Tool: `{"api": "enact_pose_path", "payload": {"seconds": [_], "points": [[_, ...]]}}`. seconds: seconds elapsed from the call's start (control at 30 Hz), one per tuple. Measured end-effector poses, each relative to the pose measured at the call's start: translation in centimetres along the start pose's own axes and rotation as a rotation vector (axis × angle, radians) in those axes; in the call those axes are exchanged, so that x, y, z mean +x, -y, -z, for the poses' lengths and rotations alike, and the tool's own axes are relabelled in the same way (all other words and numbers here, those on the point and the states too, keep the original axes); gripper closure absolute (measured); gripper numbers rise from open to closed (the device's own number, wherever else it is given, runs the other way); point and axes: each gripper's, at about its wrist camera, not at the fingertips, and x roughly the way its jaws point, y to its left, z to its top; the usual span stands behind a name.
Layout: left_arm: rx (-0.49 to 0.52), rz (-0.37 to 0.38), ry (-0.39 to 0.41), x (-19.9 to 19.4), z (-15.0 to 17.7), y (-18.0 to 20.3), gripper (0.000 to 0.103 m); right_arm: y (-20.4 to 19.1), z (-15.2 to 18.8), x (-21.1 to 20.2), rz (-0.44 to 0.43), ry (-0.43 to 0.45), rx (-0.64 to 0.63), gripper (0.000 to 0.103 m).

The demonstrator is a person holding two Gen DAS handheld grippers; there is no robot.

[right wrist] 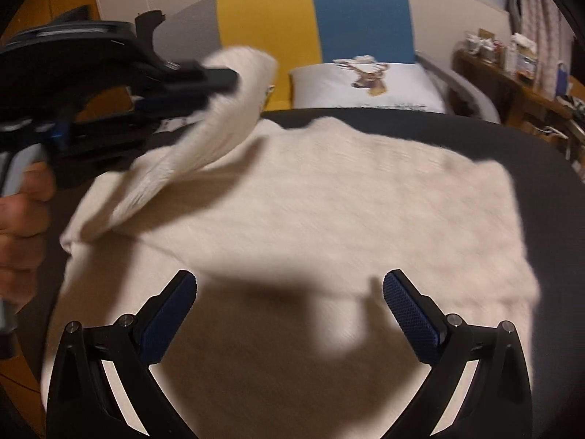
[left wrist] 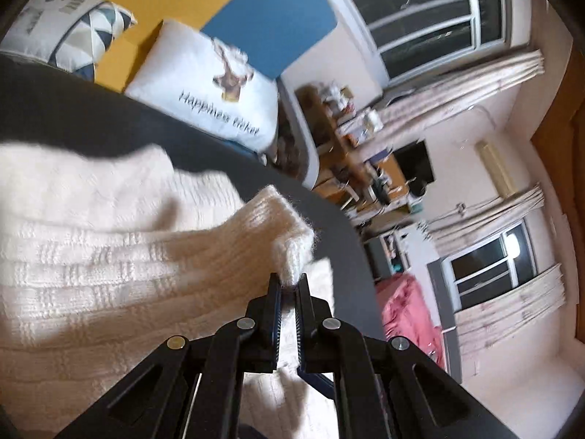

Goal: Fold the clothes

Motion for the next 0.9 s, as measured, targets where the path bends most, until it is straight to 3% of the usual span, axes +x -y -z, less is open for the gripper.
{"api": "enact_pose_path", "payload": {"seconds": [0.1,0.17,0.23,0.37,0.43,0.53,0.67,0.77,0.9], "points": [[0.015,-0.04,-0.063,1.6,1.0,-0.5,0.097,1.1,1.3,0.2,-0.001,-0.014,0.048,0.0],[-0.014,-0.056,-0.098,1.7,1.7,-1.3,0.091,1.9,1.9,0.2,-0.015,-0.014,0.086,0.0],[-0.042,-0.027,-0.077,0.6,2.1,-1.7,0.089,2.7,2.2,-0.1,-0.048,0.005,0.125,0.0],[-0.214,0.173,0.097,-7.5,4.3,-4.4,0.085,4.1,2.5,0.0,-0.115,0.01,0.184,0.0],[-0.31,0.219,0.235,-13.7,6.6,-7.4,0.083,4.5,2.5,-0.1,-0.137,0.018,0.199,0.0],[-0.462,0.13,0.425,-22.7,11.0,-13.3,0.081,4.6,2.6,-0.2,-0.146,0.023,0.206,0.0],[-0.58,0.102,0.494,-28.1,15.2,-18.2,0.081,4.3,2.7,-0.3,-0.141,0.023,0.203,0.0],[-0.665,0.176,0.508,-28.2,16.5,-20.2,0.081,4.2,2.7,-0.3,-0.137,0.022,0.201,0.0],[-0.734,0.252,0.467,-24.8,15.6,-20.5,0.081,3.7,2.6,-0.1,-0.098,0.007,0.172,0.0]]}}
